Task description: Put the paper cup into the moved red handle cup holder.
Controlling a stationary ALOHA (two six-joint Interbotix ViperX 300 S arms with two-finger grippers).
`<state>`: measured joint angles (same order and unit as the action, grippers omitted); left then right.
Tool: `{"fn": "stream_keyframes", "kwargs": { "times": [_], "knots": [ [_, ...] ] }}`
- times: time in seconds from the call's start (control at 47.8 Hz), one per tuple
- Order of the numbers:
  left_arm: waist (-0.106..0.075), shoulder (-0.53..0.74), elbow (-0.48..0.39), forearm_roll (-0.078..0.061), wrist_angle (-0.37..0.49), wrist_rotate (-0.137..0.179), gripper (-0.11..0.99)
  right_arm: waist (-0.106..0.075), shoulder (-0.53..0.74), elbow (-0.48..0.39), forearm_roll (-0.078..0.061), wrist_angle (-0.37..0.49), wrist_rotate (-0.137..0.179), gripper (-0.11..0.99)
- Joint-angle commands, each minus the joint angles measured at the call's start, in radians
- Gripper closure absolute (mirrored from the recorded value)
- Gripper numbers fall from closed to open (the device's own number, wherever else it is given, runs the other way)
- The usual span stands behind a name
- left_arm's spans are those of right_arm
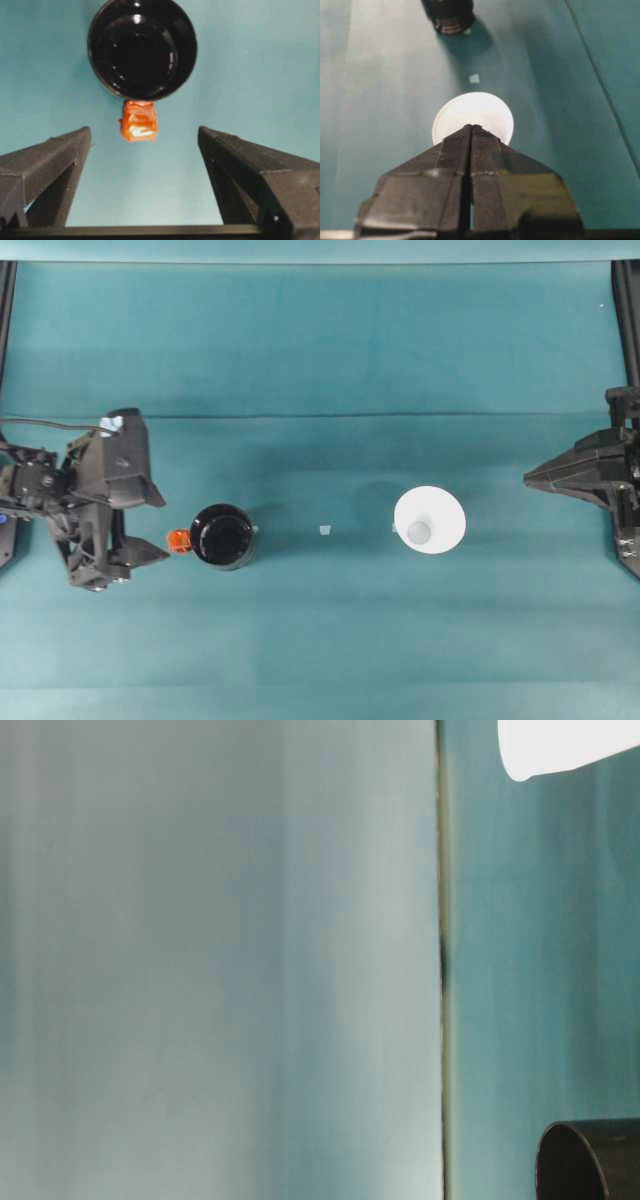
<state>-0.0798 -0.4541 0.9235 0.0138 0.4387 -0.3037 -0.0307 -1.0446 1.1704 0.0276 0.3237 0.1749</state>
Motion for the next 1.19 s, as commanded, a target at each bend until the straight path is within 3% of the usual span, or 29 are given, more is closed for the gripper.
{"fn": "stream_keyframes", "kwargs": {
  "times": [0.0, 0.648, 1.171],
  "knots": [
    [-0.005, 0.034, -0.018, 0.003, -0.011, 0.0, -0.08, -0.002, 0.012, -0.011, -0.002, -0.005, 0.009, 0.98],
    [-0.005, 0.273, -0.015, 0.003, -0.13, 0.0, -0.08, -0.002, 0.011, -0.011, -0.003, -0.003, 0.008, 0.98],
    [-0.005, 0.301, -0.026, 0.003, -0.137, 0.002, -0.08, 0.0, 0.011, -0.009, -0.003, -0.005, 0.008, 0.98]
  ]
}}
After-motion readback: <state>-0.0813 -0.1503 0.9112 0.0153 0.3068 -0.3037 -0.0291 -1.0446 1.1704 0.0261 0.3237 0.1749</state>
